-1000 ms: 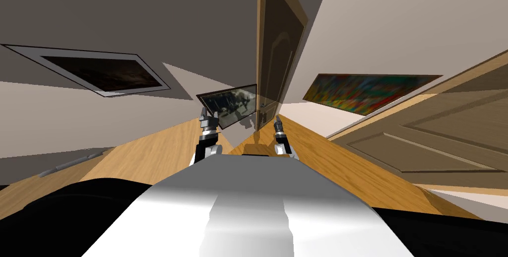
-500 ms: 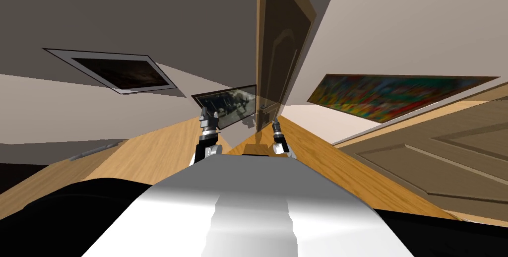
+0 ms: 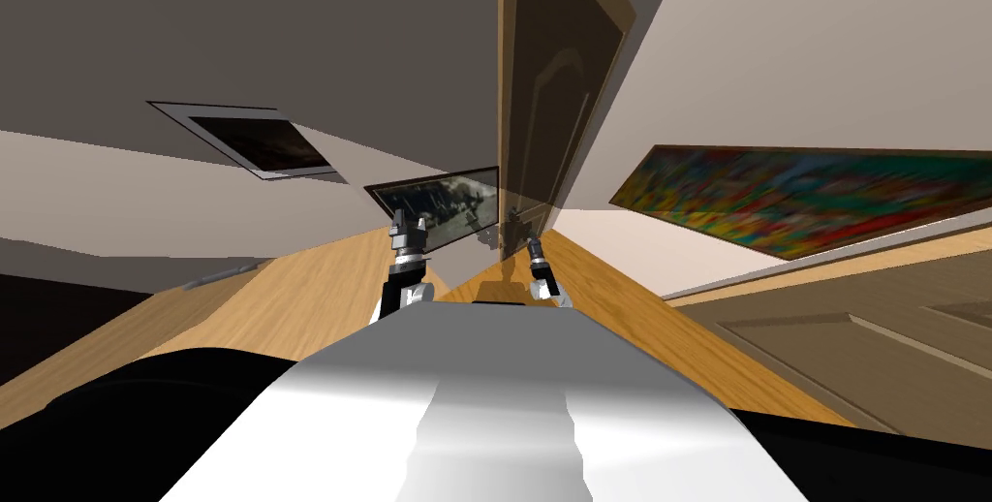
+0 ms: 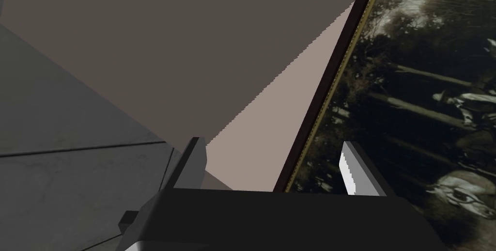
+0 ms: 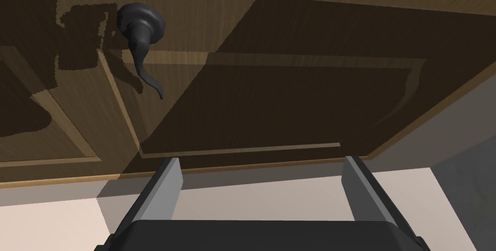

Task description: Push the door open

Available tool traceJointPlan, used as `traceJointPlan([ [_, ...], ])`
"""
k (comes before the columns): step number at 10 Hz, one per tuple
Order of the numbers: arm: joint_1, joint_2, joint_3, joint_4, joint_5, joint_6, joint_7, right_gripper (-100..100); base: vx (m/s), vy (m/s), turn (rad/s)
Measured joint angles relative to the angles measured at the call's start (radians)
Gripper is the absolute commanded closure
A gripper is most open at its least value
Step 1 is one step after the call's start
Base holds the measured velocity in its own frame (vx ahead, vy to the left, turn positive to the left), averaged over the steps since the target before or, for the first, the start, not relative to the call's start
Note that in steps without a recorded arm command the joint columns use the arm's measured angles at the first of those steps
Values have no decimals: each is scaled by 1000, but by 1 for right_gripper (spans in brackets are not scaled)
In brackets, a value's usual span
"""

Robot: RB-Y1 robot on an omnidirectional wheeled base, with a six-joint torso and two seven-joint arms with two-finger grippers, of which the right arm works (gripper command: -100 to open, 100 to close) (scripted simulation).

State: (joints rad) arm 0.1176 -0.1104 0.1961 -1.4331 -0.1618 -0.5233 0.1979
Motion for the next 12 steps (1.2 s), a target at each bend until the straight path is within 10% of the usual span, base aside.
traceJointPlan([
  [12,-106,25,66,238,-55,-29,59,-100,74,-141,123],
])
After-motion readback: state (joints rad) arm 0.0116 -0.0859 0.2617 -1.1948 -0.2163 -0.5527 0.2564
